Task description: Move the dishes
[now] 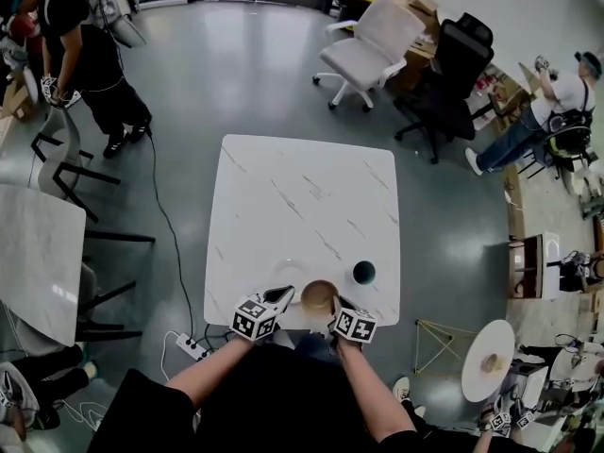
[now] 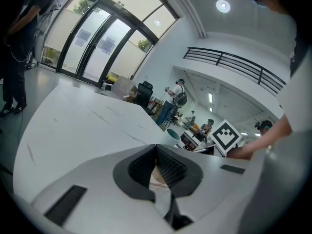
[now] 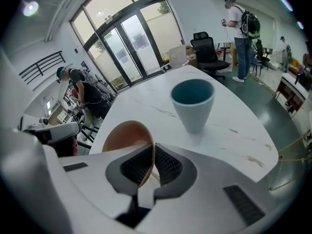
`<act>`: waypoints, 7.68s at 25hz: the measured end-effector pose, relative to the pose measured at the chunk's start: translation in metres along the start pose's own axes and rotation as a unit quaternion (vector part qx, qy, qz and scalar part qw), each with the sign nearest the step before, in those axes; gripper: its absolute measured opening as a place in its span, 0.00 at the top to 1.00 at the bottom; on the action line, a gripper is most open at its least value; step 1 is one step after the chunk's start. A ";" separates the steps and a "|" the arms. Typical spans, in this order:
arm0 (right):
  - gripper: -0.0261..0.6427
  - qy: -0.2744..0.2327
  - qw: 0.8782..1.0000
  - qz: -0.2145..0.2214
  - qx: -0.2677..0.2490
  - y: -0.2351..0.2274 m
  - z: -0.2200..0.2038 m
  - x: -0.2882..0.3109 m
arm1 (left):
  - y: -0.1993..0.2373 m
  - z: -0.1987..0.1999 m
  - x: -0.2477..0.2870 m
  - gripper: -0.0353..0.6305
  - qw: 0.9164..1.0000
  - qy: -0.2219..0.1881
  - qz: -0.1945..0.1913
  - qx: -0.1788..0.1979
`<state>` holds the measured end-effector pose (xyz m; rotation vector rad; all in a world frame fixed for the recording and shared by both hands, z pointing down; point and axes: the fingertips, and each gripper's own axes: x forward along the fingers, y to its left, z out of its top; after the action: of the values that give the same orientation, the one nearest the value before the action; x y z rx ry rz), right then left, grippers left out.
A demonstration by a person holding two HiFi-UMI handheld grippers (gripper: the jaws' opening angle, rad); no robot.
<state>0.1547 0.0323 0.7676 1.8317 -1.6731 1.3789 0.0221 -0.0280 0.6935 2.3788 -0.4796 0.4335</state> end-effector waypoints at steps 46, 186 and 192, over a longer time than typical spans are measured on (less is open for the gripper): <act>0.78 0.038 0.997 0.047 -0.038 -0.164 0.007 -0.025 | -0.114 -0.043 0.060 0.92 0.989 -0.036 0.136 -0.033; 0.94 -0.102 0.977 0.131 -0.135 0.138 -0.006 -0.085 | -0.011 -0.023 -0.049 0.92 0.999 -0.006 0.039 -0.036; 0.94 -0.147 0.959 0.159 -0.181 0.161 -0.022 -0.135 | -0.084 -0.009 -0.087 0.92 0.995 -0.083 0.058 -0.002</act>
<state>0.0213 0.0854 0.6130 1.6644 -2.2761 0.8449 -0.0186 0.0576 0.6174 2.4020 -0.6963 0.2875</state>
